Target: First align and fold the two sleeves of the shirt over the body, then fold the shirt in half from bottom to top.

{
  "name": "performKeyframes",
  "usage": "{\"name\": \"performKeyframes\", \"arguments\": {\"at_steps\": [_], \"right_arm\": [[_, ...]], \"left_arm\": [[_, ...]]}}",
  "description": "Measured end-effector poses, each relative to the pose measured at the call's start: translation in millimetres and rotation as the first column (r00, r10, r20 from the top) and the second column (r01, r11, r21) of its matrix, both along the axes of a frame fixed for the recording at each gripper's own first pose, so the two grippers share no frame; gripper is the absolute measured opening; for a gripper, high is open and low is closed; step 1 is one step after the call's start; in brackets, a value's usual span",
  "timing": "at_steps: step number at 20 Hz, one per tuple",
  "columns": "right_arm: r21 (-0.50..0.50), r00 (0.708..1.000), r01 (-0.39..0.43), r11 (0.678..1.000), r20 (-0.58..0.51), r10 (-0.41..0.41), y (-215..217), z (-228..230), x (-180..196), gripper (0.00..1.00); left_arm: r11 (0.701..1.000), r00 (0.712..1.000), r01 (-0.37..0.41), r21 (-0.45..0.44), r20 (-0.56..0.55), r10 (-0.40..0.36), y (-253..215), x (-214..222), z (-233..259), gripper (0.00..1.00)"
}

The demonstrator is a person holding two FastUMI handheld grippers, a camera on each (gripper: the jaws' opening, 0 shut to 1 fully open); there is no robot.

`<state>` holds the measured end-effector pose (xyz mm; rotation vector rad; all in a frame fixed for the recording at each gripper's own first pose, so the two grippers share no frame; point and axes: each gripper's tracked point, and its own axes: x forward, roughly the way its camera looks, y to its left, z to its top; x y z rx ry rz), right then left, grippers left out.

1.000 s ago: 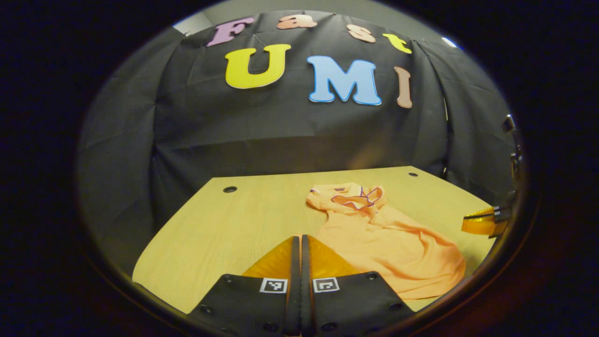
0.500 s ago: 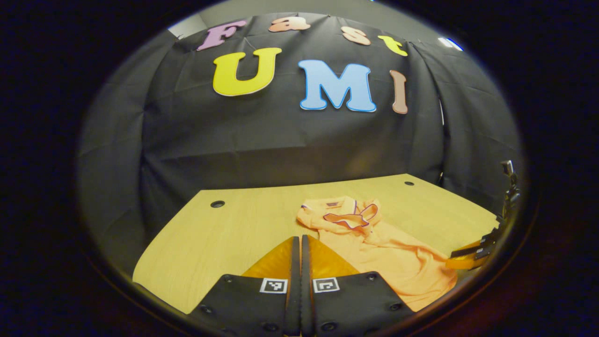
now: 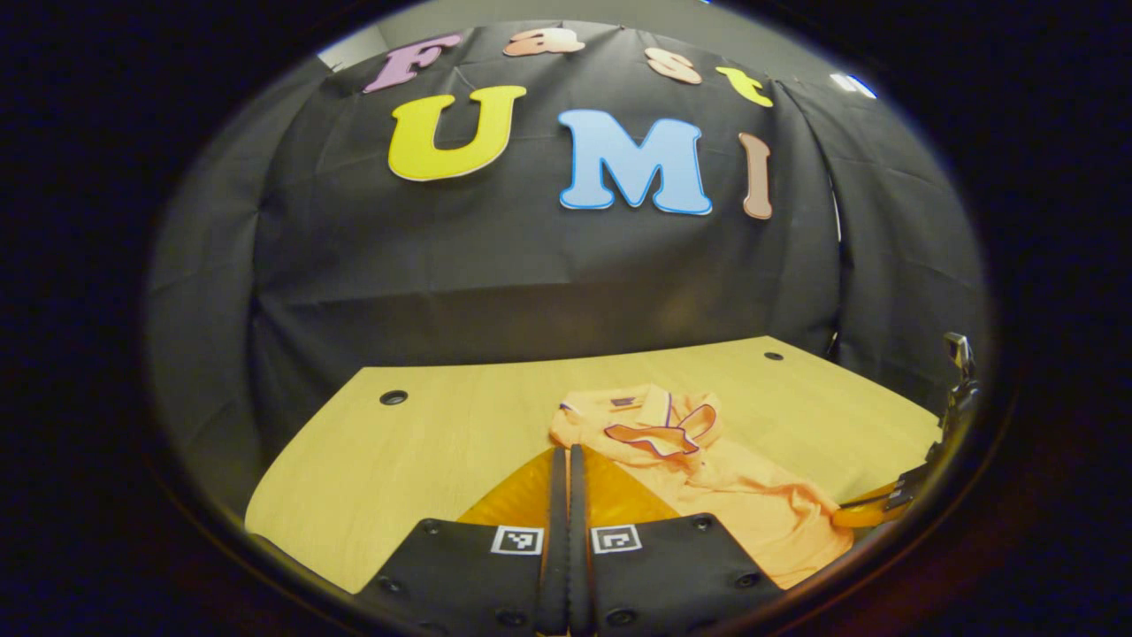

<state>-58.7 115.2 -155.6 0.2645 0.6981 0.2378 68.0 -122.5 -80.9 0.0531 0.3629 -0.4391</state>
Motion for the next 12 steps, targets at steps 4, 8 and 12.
{"name": "performKeyframes", "arguments": {"at_steps": [4, 8, 12], "right_arm": [[0.036, 0.999, -0.032, 0.999, 0.007, 0.032, 2.0, 10.3, 17.5, 0.00], [0.029, 0.996, -0.072, 0.997, 0.055, 0.070, 1.9, 35.6, 45.8, 0.00], [0.020, 0.990, -0.091, 0.996, 0.110, 0.088, -0.1, 62.6, 88.0, 0.00]], "left_arm": [[1.000, 1.000, 0.012, 0.019, 0.017, -0.013, -3.7, 16.7, 8.4, 0.07], [0.999, 0.999, 0.027, 0.024, 0.030, -0.027, -10.0, 34.9, 19.0, 0.06], [0.999, 0.998, 0.035, 0.025, 0.044, -0.036, -13.7, 58.9, 31.0, 0.07]]}}
